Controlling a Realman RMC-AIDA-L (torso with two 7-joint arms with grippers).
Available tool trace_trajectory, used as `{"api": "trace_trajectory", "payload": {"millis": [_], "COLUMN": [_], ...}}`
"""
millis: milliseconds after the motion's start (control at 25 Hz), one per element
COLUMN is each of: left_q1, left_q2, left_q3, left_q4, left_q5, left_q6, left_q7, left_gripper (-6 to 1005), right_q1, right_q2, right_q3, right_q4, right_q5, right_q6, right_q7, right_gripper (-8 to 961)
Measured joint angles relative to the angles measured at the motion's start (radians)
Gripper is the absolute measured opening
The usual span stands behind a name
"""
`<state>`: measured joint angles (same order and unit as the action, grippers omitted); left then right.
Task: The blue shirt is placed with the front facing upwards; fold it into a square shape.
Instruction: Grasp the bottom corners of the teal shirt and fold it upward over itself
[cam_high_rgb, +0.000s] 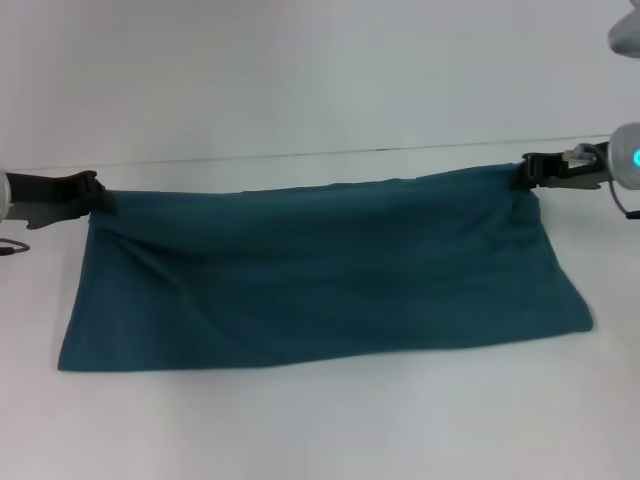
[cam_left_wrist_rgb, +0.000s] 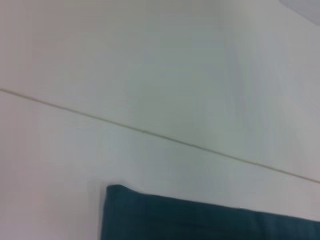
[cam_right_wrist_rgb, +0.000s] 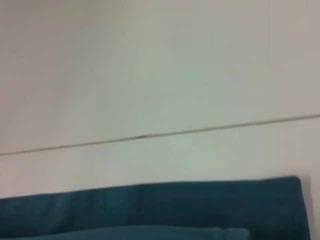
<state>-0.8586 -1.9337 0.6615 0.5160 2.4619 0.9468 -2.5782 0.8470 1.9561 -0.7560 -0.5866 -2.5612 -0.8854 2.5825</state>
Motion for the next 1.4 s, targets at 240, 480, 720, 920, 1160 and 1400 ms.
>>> {"api": "trace_trajectory", "payload": {"millis": [240, 480, 720, 920, 1160, 1400], "left_q1": [-0.004, -0.006, -0.009, -0.009, -0.004, -0.008], "left_q2": [-0.016, -0.019, -0.019, -0.022, -0.031, -0.038], "left_q3": [0.032, 0.033, 0.034, 0.033, 0.033, 0.033], "left_q4": [-0.001, -0.002, -0.001, 0.000, 0.001, -0.001], "left_q5": [0.000, -0.002, -0.003, -0.008, -0.008, -0.002], "left_q6": [-0.052, -0.074, -0.090, -0.119, -0.153, -0.160], "left_q7": [0.002, 0.002, 0.002, 0.015, 0.020, 0.029], "left_gripper": [39, 40, 40, 40, 39, 39], "right_q1": [0.027, 0.043, 0.055, 0.055, 0.047, 0.046], "right_q2": [0.008, 0.015, 0.019, 0.019, 0.015, 0.014], "right_q3": [-0.005, -0.006, -0.008, -0.008, -0.006, -0.006], "right_q4": [0.057, 0.068, 0.069, 0.070, 0.070, 0.070], "right_q5": [-0.001, -0.001, -0.001, -0.001, -0.001, 0.000], "right_q6": [0.093, 0.129, 0.139, 0.140, 0.141, 0.150], "right_q7": [0.000, 0.001, 0.001, 0.001, 0.012, 0.013], "right_gripper": [87, 87, 87, 87, 87, 86]}}
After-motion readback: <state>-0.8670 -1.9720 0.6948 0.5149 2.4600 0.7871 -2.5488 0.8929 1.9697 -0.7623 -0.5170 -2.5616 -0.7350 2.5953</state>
